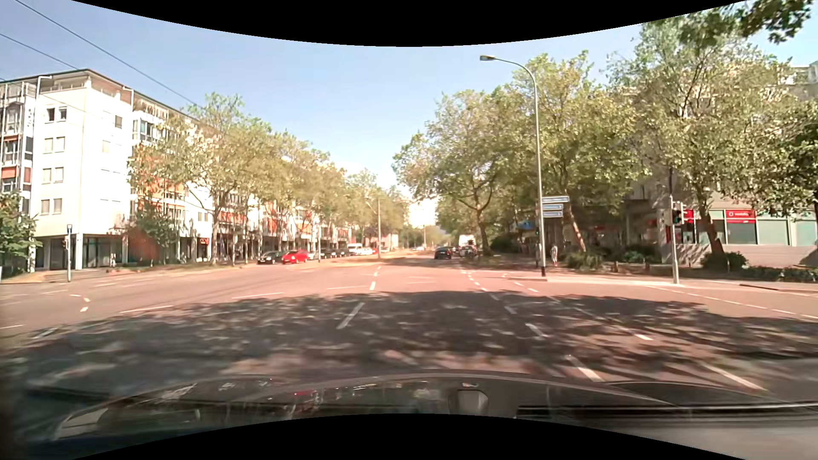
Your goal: Follow the waypoints while adhering to traffic rules and regulations
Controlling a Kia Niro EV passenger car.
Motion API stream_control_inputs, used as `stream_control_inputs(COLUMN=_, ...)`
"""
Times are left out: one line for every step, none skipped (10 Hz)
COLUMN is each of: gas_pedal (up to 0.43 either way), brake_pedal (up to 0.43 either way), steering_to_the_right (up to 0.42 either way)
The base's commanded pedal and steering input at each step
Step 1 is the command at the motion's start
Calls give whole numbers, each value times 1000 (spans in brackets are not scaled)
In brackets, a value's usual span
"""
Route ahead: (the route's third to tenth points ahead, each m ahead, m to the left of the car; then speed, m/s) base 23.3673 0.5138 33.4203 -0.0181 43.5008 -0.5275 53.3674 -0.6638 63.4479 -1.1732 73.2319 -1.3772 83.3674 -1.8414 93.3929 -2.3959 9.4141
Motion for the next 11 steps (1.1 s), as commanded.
stream_control_inputs(gas_pedal=209, brake_pedal=0, steering_to_the_right=-6)
stream_control_inputs(gas_pedal=209, brake_pedal=0, steering_to_the_right=-6)
stream_control_inputs(gas_pedal=209, brake_pedal=0, steering_to_the_right=-6)
stream_control_inputs(gas_pedal=209, brake_pedal=0, steering_to_the_right=-6)
stream_control_inputs(gas_pedal=209, brake_pedal=0, steering_to_the_right=-5)
stream_control_inputs(gas_pedal=209, brake_pedal=0, steering_to_the_right=-4)
stream_control_inputs(gas_pedal=209, brake_pedal=0, steering_to_the_right=-4)
stream_control_inputs(gas_pedal=209, brake_pedal=0, steering_to_the_right=-4)
stream_control_inputs(gas_pedal=209, brake_pedal=0, steering_to_the_right=-4)
stream_control_inputs(gas_pedal=209, brake_pedal=0, steering_to_the_right=-3)
stream_control_inputs(gas_pedal=197, brake_pedal=0, steering_to_the_right=0)
